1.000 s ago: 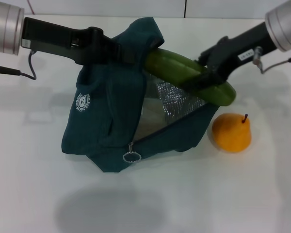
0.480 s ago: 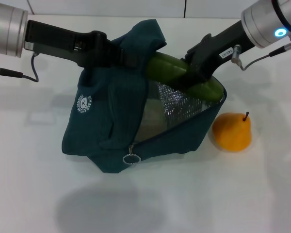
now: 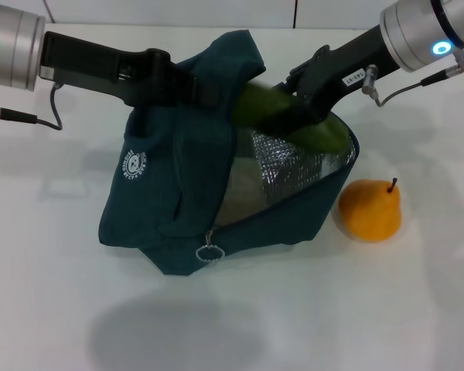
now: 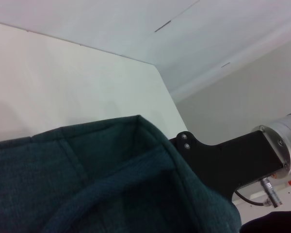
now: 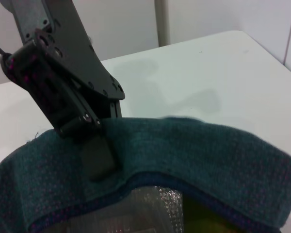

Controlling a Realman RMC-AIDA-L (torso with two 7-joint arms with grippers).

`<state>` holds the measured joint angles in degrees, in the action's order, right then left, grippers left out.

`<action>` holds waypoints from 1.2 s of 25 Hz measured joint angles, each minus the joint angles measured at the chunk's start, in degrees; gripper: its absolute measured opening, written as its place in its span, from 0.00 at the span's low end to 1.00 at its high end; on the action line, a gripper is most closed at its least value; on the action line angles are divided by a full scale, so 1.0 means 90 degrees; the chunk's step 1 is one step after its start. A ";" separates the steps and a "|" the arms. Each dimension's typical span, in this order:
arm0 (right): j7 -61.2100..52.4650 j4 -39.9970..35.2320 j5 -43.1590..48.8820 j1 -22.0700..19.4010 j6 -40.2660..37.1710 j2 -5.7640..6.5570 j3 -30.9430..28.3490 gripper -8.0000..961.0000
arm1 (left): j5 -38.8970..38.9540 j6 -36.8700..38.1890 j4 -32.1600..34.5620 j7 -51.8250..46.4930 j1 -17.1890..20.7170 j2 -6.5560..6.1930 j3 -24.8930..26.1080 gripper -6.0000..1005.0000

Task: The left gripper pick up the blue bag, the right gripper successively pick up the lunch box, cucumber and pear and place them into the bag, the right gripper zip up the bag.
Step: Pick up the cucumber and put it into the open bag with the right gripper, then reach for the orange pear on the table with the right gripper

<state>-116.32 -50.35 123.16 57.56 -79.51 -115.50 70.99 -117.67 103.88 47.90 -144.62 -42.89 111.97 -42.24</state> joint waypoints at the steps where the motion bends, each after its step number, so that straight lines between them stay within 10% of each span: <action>1: 0.0005 -0.0003 -0.0007 -0.0009 0.0002 0.0003 0.0001 0.70 | 0.0000 0.0000 0.0000 0.0000 0.0000 0.0000 0.0003 0.04; 13: 0.0094 -0.0558 -0.0059 -0.0524 -0.0071 0.0028 -0.0038 0.88 | -0.0004 -0.0062 0.0000 0.0005 0.0032 -0.0004 0.0038 0.04; 22: 0.0452 -0.2084 -0.1281 -0.2560 -0.1048 0.0068 -0.1489 0.89 | 0.0000 -0.0144 0.0000 0.0004 0.0082 -0.0019 0.0065 0.04; 30: 0.1890 -0.1316 -0.2700 -0.3892 -0.1892 0.0077 -0.2606 0.89 | -0.0002 -0.0235 -0.0001 0.0087 0.0093 0.0005 0.0064 0.04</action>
<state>-99.30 -62.19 98.86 22.53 -96.54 -114.80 47.54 -117.69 101.76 47.89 -143.83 -42.06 112.01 -41.66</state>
